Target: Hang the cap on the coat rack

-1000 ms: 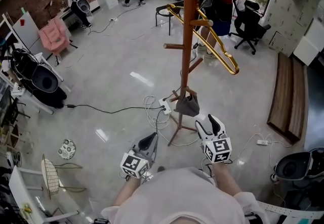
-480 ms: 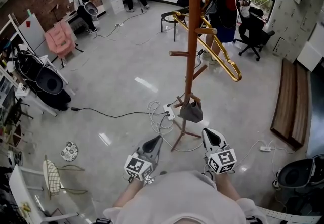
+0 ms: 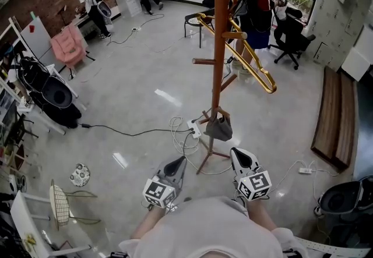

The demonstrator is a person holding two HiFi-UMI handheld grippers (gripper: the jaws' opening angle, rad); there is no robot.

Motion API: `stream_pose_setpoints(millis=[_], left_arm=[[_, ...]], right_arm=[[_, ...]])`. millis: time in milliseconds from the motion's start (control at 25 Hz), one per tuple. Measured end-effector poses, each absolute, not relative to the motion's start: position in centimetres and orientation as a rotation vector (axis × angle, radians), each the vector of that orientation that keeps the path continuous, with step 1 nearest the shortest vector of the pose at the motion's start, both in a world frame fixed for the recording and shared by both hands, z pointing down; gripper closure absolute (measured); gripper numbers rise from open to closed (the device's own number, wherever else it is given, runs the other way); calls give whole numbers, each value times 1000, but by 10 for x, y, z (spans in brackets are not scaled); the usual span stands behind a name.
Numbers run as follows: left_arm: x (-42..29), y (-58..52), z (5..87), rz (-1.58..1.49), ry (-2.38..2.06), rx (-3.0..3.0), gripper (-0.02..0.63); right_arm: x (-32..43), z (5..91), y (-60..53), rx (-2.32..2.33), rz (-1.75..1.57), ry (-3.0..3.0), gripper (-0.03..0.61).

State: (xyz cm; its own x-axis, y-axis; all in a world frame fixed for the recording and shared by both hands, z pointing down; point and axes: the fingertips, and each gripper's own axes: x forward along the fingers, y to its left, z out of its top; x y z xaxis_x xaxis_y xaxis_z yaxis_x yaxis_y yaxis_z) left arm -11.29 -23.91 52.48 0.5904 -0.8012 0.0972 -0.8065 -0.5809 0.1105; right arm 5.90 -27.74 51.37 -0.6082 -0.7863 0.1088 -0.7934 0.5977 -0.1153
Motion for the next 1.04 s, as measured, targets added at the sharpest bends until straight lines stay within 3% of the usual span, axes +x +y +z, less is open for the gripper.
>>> stream_pose_setpoints(millis=[1040], left_arm=[[-114, -239, 531, 58, -1350, 2658, 604]], right_arm=[[56, 509, -279, 1365, 256, -2790, 566]])
